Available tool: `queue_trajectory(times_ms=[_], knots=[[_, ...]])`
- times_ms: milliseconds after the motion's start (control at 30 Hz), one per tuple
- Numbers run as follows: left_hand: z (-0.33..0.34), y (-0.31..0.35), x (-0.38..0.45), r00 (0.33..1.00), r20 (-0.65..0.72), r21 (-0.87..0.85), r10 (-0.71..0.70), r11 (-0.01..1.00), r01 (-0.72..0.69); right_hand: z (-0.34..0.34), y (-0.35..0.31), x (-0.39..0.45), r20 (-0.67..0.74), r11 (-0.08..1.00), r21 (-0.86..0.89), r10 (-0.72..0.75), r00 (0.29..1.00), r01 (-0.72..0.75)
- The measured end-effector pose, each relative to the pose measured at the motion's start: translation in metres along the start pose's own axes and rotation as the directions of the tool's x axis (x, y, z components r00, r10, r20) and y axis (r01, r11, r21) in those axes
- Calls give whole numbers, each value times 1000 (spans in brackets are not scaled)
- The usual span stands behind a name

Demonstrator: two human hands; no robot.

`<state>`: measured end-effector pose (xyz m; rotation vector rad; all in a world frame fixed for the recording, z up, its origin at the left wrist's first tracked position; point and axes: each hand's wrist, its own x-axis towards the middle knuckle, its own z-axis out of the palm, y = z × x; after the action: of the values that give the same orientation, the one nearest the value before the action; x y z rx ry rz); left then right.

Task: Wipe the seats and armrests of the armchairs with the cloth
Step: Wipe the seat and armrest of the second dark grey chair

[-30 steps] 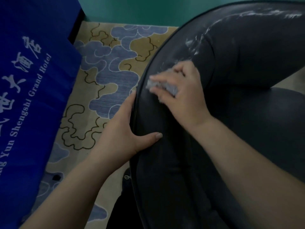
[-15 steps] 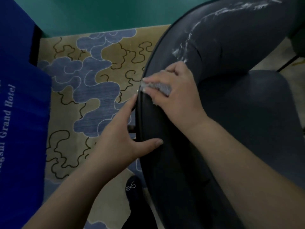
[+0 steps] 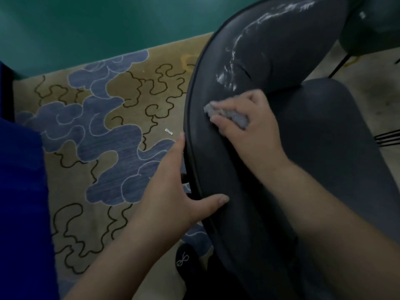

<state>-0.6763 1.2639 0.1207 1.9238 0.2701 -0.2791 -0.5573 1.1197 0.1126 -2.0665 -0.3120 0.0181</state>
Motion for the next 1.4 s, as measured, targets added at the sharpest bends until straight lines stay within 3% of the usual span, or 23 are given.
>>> queue_trajectory(times_ms=[133, 300, 400, 567, 667, 767, 867, 967, 1033, 1100, 1200, 1333, 1400], knots=[[-4, 3, 18, 1000, -8, 31, 11, 999, -11, -1, 5, -31, -25, 997, 36, -67, 997, 68], [-9, 11, 40, 999, -37, 24, 3, 1000, -2, 12, -4, 48, 2, 989, -39, -143, 990, 143], [-15, 20, 54, 999, -38, 62, 4, 998, -1, 7, 16, 45, 13, 979, -55, -196, 981, 196], [-21, 29, 71, 999, -31, 205, 26, 979, -19, -28, 48, 6, -31, 986, 113, 130, 991, -126], [-19, 34, 75, 999, -32, 231, 22, 973, -14, -15, 29, 30, -44, 990, 142, 15, 999, -9], [-17, 34, 75, 999, -48, 236, 22, 972, -11, 0, 21, 33, 82, 985, 137, -121, 989, 109], [-18, 34, 74, 998, -53, 225, -16, 974, 28, -21, 53, 11, 64, 997, 79, 16, 998, -21], [-17, 36, 74, 997, -67, 222, -33, 974, 47, -39, 68, 0, 13, 973, 153, 172, 985, -172], [-14, 41, 75, 997, -76, 225, -33, 973, 50, -30, 55, 17, -53, 975, 188, 128, 990, -116], [-12, 44, 78, 996, -84, 230, -17, 973, 36, -13, 34, 39, -86, 977, 212, -9, 996, 27], [-11, 43, 85, 995, -98, 274, -2, 961, 29, 2, 25, 49, -16, 980, 119, -156, 988, 157], [-16, 40, 95, 995, -92, 275, -24, 960, 48, -18, 54, 36, -75, 991, 133, -9, 997, 19], [-18, 40, 103, 997, -76, 277, -10, 960, 31, -15, 48, 41, -132, 987, 154, -17, 991, 37]])
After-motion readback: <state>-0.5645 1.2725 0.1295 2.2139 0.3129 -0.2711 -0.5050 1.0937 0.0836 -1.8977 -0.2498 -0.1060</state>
